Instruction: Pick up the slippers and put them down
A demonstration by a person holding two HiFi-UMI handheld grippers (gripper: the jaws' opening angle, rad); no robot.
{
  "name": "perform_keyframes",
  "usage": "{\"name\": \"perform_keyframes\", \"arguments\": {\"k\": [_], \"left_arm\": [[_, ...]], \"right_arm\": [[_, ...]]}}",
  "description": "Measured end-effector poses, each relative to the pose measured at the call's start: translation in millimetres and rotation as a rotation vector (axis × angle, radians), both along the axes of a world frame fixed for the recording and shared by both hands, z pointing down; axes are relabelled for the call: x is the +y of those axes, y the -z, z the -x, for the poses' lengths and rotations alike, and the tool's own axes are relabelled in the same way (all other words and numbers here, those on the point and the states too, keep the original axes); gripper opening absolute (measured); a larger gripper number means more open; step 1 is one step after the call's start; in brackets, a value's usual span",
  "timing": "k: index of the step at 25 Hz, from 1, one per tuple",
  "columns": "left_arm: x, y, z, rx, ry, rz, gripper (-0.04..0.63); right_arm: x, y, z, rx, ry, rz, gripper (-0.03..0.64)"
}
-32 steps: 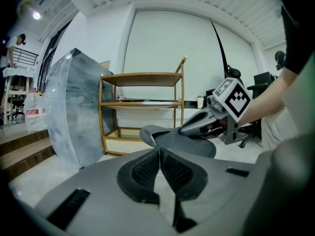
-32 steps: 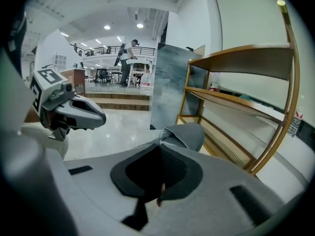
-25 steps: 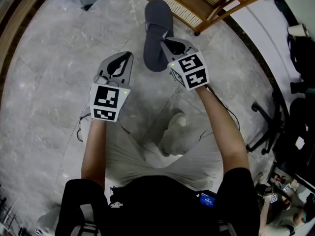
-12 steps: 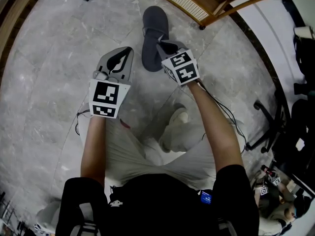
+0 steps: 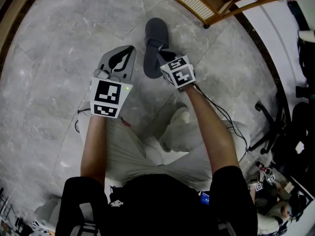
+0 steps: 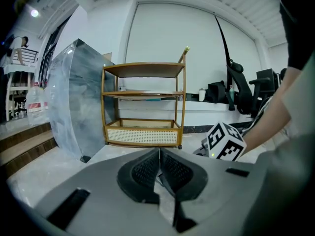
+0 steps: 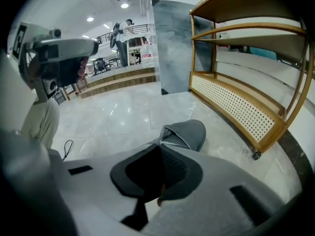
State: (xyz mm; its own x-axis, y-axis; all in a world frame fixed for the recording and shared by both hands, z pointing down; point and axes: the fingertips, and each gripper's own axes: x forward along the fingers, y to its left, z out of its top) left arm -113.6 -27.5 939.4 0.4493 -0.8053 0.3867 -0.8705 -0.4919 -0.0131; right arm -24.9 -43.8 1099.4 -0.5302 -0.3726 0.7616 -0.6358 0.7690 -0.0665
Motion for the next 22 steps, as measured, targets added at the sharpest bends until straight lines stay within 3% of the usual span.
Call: {"name": "perform_keyframes", "arguments": {"k": [17, 22], "left_arm": [[-2.4, -5.1, -4.7, 0.016, -0.020, 0.010, 0.006], [-6.1, -8.7, -1.4, 0.052, -0.009, 0.030, 0.006]], "right_arm": [[31.7, -59.8, -31.1, 0.084, -0.027, 0.121, 0.006], [35.7, -66.3, -36.7, 0.097, -0.027, 0.134, 0.006]]}}
